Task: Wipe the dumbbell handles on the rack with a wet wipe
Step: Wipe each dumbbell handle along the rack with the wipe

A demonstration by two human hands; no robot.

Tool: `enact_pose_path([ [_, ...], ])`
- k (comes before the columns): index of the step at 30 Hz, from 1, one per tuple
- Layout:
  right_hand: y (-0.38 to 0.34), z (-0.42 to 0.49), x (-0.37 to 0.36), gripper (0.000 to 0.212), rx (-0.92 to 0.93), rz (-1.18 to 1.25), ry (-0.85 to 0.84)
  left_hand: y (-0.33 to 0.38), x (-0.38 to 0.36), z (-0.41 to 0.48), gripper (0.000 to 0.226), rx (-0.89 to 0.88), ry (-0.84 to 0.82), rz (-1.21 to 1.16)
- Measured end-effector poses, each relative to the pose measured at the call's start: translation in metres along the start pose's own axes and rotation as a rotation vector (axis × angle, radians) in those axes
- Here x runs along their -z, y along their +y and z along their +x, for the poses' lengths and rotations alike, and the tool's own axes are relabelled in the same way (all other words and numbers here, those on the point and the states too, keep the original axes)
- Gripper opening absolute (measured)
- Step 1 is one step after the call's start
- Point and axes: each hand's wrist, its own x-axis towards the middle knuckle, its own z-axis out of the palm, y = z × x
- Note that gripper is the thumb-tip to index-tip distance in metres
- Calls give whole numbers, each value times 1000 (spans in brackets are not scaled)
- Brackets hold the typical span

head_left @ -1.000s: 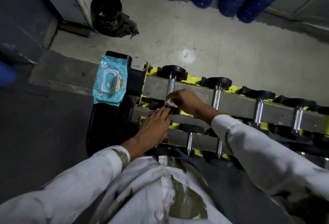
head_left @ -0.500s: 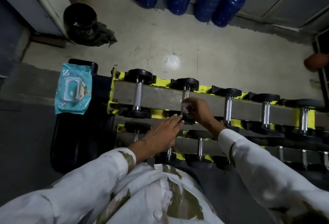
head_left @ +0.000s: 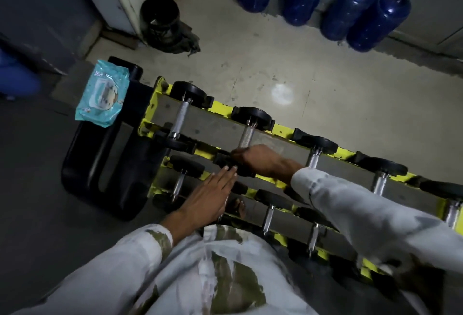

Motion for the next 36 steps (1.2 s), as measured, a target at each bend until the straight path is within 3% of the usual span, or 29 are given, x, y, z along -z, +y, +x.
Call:
enact_pose_path([
  [2, 13, 10, 16, 31, 4, -68, 25, 5, 1, 0, 85, 30, -3, -16],
  [5, 32, 17, 22, 39, -190, -108, 146, 9, 5, 0, 81, 59, -40, -55],
  [9, 11, 11, 2, 26, 55, -88, -1, 9, 7, 1, 80, 58, -45, -59],
  [11, 13, 7, -2, 22, 62, -93, 91, 6, 7, 1, 81, 51, -53, -48],
  [13, 13, -2, -11, 20, -83, -31, 213, 4, 7, 1, 82, 34, -40, -40],
  [16, -14, -19, -38, 25, -416, 332, 406, 0, 7, 1, 83, 17, -46, -49],
  [18, -36, -19, -49, 16, -668, 582, 576, -1, 8, 1, 83, 7, -36, -67],
  [21, -36, -5, -60, 6, -971, 915, 609, -2, 10, 0, 81, -4, -35, -87],
  [24, -7, 20, -51, 18, -1105, 1342, 707, -6, 12, 1, 80, -28, -49, -90],
  [27, 22, 49, -33, 26, -1193, 1614, 840, -10, 10, 2, 83, -41, -63, -86],
  [29, 28, 55, -25, 16, -1214, 1820, 805, -13, 10, 3, 83, -55, -72, -81],
  [31, 30, 54, -21, 23, -1184, 2000, 764, -17, 12, 3, 81, -70, -70, -74],
  [33, 29, 54, -15, 23, -1189, 2123, 793, -19, 13, 5, 80, -86, -75, -76],
  [36, 14, 58, -21, 21, -1229, 1961, 990, -21, 14, 6, 81, -91, -96, -74],
])
